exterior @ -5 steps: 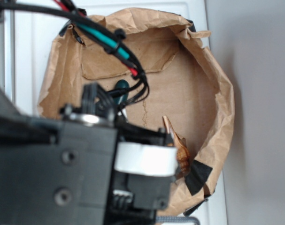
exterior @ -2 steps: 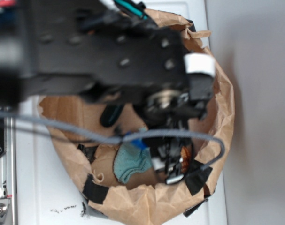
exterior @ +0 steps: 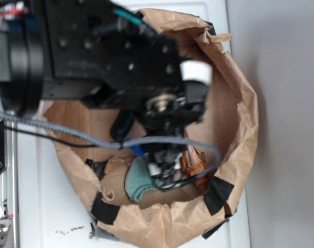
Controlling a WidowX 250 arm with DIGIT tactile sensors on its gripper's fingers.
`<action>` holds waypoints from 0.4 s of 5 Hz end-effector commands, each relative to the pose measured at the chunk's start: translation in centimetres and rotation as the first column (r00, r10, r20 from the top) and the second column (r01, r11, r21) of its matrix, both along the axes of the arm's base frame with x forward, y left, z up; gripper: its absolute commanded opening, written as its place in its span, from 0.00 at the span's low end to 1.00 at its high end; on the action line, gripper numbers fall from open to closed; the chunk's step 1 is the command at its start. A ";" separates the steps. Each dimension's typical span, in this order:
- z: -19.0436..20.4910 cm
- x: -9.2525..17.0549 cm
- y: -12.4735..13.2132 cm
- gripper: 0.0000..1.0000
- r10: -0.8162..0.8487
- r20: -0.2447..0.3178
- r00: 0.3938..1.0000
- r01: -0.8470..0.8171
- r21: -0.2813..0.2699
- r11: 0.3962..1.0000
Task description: Grab the blue cloth.
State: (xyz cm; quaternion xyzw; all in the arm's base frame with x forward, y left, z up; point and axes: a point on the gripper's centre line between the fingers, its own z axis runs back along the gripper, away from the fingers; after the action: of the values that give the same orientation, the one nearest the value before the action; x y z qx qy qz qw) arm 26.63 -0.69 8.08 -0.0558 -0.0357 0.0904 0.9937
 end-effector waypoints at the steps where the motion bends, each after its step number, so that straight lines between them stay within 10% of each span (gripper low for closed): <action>1: -1.4 -0.6 -3.4 1.00 -0.067 -0.046 0.997 0.067 0.003 0.998; 2: -3.7 0.2 -4.4 1.00 -0.011 0.005 1.000 0.011 0.062 0.998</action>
State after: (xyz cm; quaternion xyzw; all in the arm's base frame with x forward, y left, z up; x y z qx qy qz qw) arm 26.40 -4.47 3.50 -0.0187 -0.0239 0.0970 0.9948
